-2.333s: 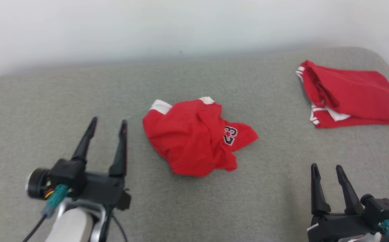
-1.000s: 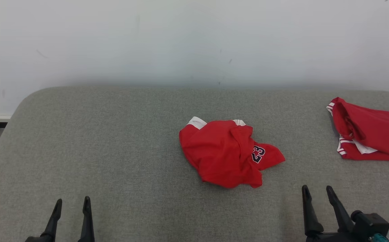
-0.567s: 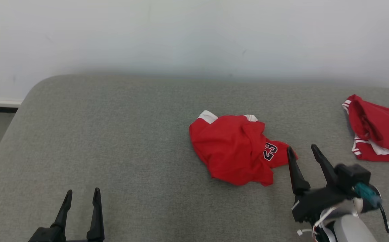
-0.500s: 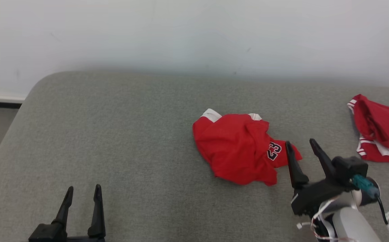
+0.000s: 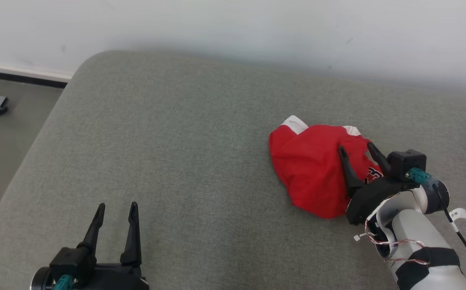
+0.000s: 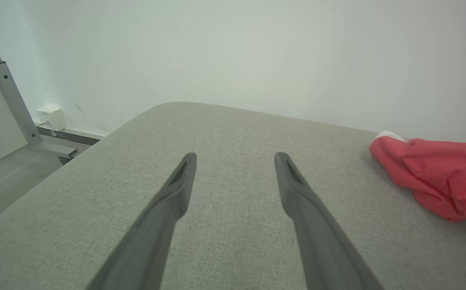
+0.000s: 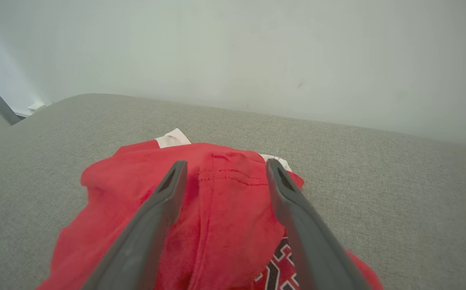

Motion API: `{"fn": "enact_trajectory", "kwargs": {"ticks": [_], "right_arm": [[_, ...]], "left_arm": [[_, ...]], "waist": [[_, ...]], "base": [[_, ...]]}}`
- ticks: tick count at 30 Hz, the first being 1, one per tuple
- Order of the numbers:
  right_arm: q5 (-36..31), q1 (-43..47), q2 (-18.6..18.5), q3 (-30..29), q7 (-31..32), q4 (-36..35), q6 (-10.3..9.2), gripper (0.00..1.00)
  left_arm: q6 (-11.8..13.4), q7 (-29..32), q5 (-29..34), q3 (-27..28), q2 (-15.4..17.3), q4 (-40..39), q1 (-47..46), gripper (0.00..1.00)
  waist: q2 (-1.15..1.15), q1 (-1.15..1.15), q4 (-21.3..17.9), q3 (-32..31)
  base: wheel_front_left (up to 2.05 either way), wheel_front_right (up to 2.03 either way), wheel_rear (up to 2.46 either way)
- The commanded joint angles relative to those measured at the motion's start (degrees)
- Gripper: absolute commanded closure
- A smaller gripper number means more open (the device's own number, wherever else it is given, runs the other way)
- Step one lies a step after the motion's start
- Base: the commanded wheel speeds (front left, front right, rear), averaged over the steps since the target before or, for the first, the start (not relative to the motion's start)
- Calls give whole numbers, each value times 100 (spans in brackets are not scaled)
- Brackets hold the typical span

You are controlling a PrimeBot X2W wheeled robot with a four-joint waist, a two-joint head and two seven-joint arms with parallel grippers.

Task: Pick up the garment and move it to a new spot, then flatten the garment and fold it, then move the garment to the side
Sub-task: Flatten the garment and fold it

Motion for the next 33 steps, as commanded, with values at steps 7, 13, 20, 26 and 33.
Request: {"fn": "enact_trajectory", "kwargs": {"ticks": [7, 13, 20, 26, 33], "right_arm": [[-22, -482, 31, -157, -161, 899, -12, 100], [48, -583, 147, 32, -604, 969, -12, 100], [348, 281, -88, 646, -674, -418, -13, 100], [593, 1675, -408, 484, -670, -1935, -12, 100], [705, 3004, -234, -135, -671, -2702, -12, 100]], "left_arm": [[-70, -18, 83, 71, -64, 47, -137, 0], [-89, -18, 162, 156, -79, 114, -50, 0], [-110, -18, 215, 216, -82, 148, 236, 0], [-123, -18, 228, 235, -97, 95, 421, 0], [-136, -18, 239, 240, -105, 67, 486, 0]], "waist": [[-1, -1, 185, 192], [-1, -1, 42, 14], [-1, -1, -292, -350], [-1, -1, -554, -469], [-1, -1, -841, -455]], "base": [[0, 0, 0], [0, 0, 0], [0, 0, 0], [0, 0, 0], [0, 0, 0]]}}
